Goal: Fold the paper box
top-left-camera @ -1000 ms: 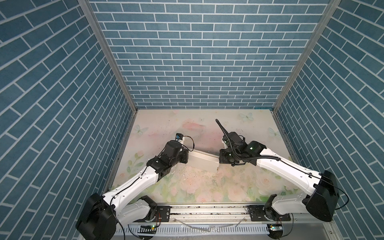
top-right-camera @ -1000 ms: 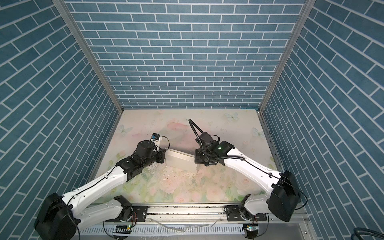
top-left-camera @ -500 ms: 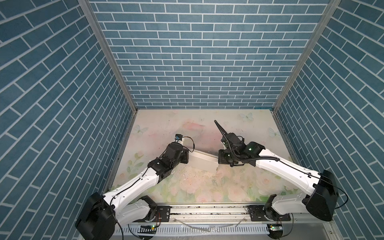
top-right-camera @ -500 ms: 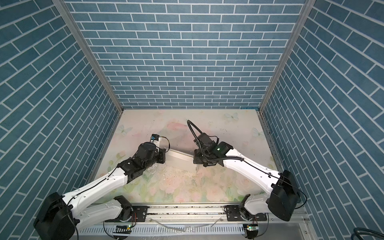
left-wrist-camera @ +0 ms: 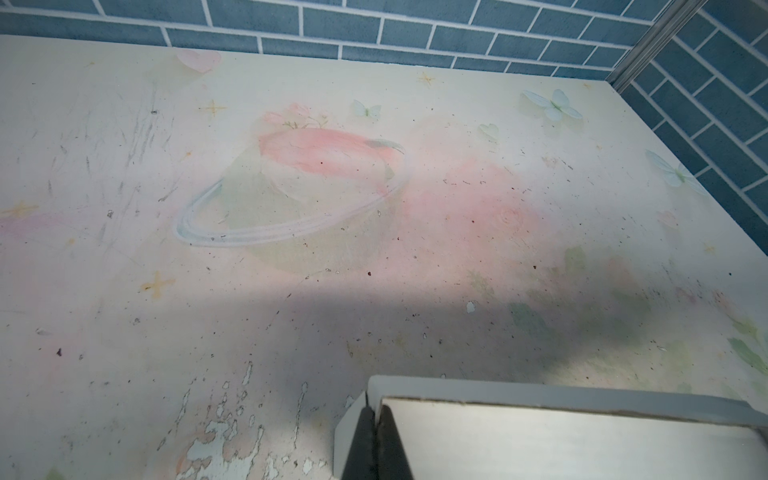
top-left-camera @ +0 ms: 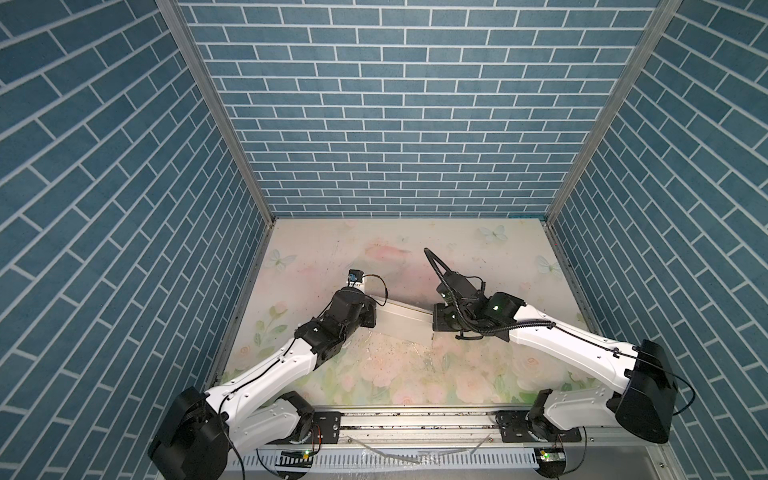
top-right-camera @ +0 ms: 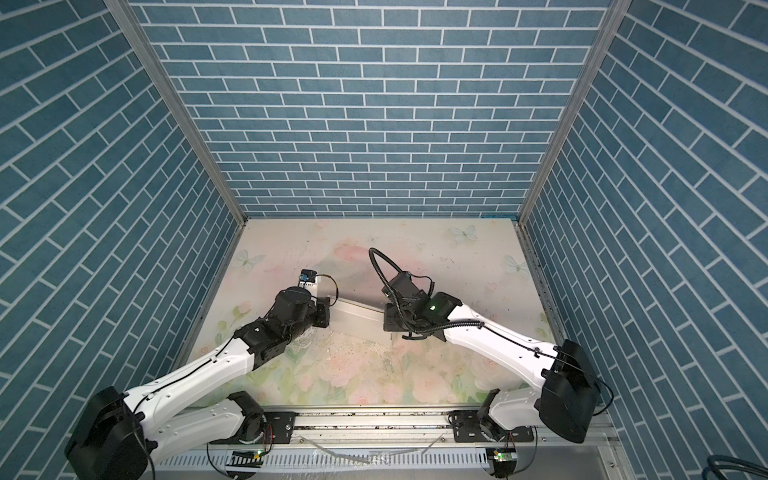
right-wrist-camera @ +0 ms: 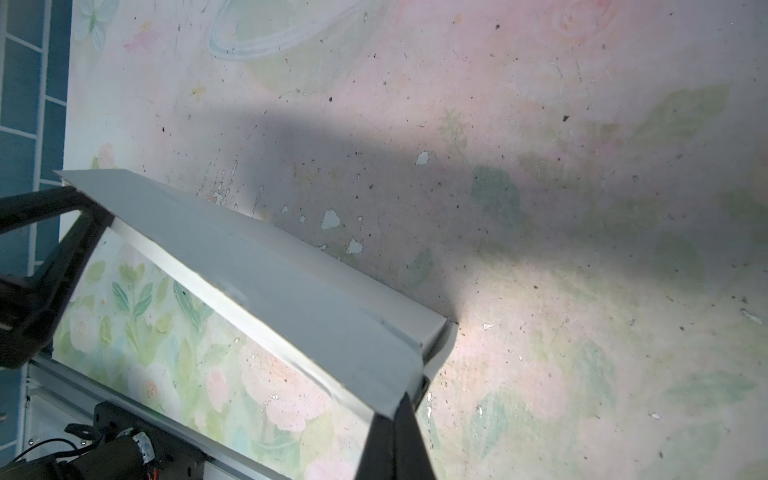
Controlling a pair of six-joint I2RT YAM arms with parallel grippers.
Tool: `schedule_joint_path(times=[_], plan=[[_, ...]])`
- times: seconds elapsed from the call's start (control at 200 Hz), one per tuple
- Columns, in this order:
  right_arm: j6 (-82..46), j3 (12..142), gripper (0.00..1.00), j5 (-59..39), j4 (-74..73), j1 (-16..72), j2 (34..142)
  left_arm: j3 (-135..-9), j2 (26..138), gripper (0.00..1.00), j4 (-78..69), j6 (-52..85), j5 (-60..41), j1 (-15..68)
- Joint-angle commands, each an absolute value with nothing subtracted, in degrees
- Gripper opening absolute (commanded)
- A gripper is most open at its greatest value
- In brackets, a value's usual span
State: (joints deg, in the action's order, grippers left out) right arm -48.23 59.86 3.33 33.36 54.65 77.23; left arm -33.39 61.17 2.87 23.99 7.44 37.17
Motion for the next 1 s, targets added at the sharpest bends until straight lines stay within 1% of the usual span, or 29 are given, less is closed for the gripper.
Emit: schedule_joint_path(times=[0.0,0.16,0.35,0.55,0.87,0.995], plan=[[-50.03,56.86,0.01,-0.01,30.62,56.59,79.09,-30.13,62.81,0.0,11.49,24.61,1.78,39.02],[-49.41,57.37,0.04,0.7,31.7,56.64,77.99,-29.97,63.18,0.0,11.18,24.44,1.69,39.02],[-48.39,57.43,0.14,1.39,32.56,56.6,76.02,-29.78,62.95,0.0,10.9,24.18,1.78,39.11],[-47.13,57.47,0.17,2.24,33.44,56.59,74.63,-29.37,62.63,0.0,10.99,24.04,1.94,39.11],[-44.71,58.96,0.29,3.61,36.82,56.6,73.94,-29.05,61.84,0.0,11.57,23.98,2.48,39.11],[-44.13,59.18,0.31,4.22,37.45,56.6,73.92,-29.27,62.2,0.0,11.59,23.88,2.37,39.11]])
